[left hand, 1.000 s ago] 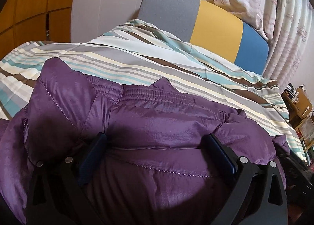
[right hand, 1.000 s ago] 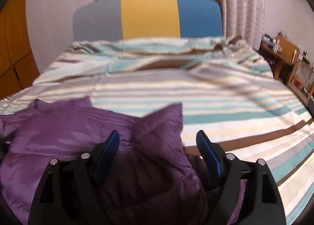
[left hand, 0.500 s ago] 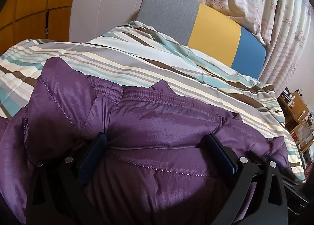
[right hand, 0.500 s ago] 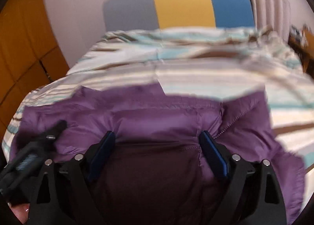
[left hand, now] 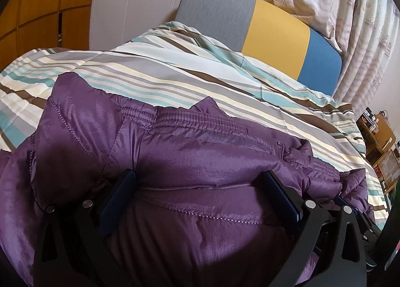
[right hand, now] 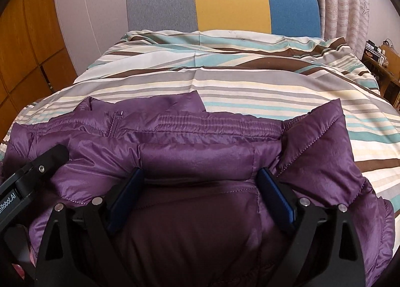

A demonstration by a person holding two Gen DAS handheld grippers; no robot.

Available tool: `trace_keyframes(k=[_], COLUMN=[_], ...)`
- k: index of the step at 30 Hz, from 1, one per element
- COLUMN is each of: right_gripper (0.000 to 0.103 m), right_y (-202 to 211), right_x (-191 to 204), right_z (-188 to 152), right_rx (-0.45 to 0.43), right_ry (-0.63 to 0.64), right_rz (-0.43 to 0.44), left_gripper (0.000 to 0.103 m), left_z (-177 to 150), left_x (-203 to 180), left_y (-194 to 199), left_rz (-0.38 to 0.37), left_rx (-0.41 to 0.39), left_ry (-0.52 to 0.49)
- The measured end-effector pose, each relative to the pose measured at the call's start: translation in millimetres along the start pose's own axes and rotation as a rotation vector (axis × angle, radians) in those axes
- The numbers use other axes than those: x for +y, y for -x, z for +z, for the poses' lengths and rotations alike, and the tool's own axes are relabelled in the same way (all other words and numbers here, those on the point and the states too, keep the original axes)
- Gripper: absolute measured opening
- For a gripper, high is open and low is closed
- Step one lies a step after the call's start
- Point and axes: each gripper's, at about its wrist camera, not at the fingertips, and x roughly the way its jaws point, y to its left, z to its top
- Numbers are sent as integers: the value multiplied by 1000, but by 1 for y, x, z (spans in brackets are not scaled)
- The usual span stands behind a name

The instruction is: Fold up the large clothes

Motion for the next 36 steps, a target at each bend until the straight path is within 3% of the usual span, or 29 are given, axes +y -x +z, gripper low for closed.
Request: trace_keyframes(k=[9, 14, 17, 21, 26, 33, 36], right_gripper=[98, 98, 98, 100, 100, 100, 100], right_y=[25, 48, 54, 35, 28, 28, 28], right_x=[-7, -27, -46, -60, -49, -51, -53], right_z=[-2, -6, -8, -13, -17, -18, -17], right_rx=[-69, -82, -61, 24, 5, 0, 1], right_ry=[-23, -74, -86, -108, -67, -74, -78], right_rz=[-11, -23, -82, -65, -127, -116, -112], left_gripper=[100, 100, 100, 100, 100, 100, 100], left_z=[-1, 3, 2, -7, -8, -10, -4], left_x=[12, 28, 36, 47, 41, 45, 46], left_y=[27, 41, 41, 28, 16, 31, 41], left_rz=[24, 79, 151, 123, 153, 129, 154], left_rx=[3, -23, -19, 19, 60, 50, 57], left_ry=[19, 13, -3, 16, -10, -2, -33])
